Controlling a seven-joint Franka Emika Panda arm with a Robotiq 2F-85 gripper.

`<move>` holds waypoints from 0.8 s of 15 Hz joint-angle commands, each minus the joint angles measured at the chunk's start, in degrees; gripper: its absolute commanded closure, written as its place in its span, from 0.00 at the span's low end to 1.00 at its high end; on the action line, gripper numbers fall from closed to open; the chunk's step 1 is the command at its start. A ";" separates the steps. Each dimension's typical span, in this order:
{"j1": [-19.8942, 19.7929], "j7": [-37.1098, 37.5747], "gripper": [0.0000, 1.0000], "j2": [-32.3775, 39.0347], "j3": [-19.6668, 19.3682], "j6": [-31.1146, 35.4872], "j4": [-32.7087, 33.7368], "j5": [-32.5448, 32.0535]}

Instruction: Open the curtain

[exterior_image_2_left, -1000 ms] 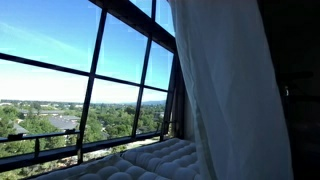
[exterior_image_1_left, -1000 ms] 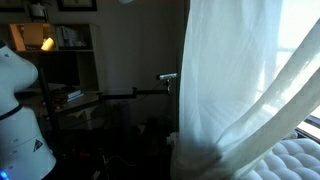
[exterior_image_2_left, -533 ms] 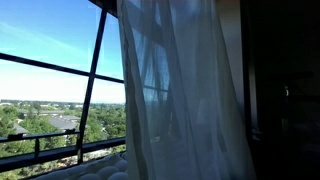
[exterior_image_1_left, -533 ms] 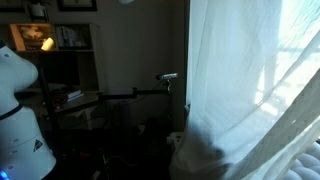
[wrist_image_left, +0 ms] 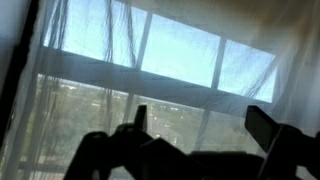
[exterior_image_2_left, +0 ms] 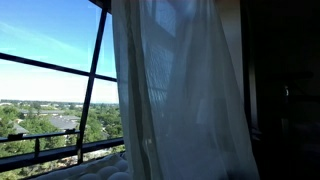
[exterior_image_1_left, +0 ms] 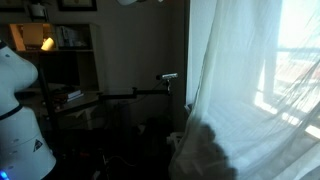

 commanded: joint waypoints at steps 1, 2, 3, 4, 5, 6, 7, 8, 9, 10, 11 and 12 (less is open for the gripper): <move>-0.47 -0.12 0.00 0.40 0.47 0.09 0.47 0.17; -0.47 -0.12 0.00 0.65 0.47 0.10 0.67 0.14; -0.46 -0.12 0.00 0.74 0.47 0.11 0.75 0.13; -0.46 -0.12 0.00 0.77 0.47 0.12 0.78 0.12; -0.46 -0.12 0.00 0.78 0.47 0.15 0.79 0.12; -0.46 -0.12 0.00 0.78 0.47 0.17 0.81 0.12; -0.46 -0.13 0.00 0.78 0.47 0.18 0.82 0.12; -0.46 -0.13 0.00 0.78 0.47 0.20 0.84 0.12; -0.46 -0.13 0.00 0.78 0.47 0.22 0.86 0.12; -0.46 -0.13 0.00 0.78 0.47 0.24 0.88 0.12; -0.46 -0.13 0.00 0.78 0.47 0.25 0.90 0.12; -0.46 -0.13 0.00 0.79 0.47 0.25 0.92 0.12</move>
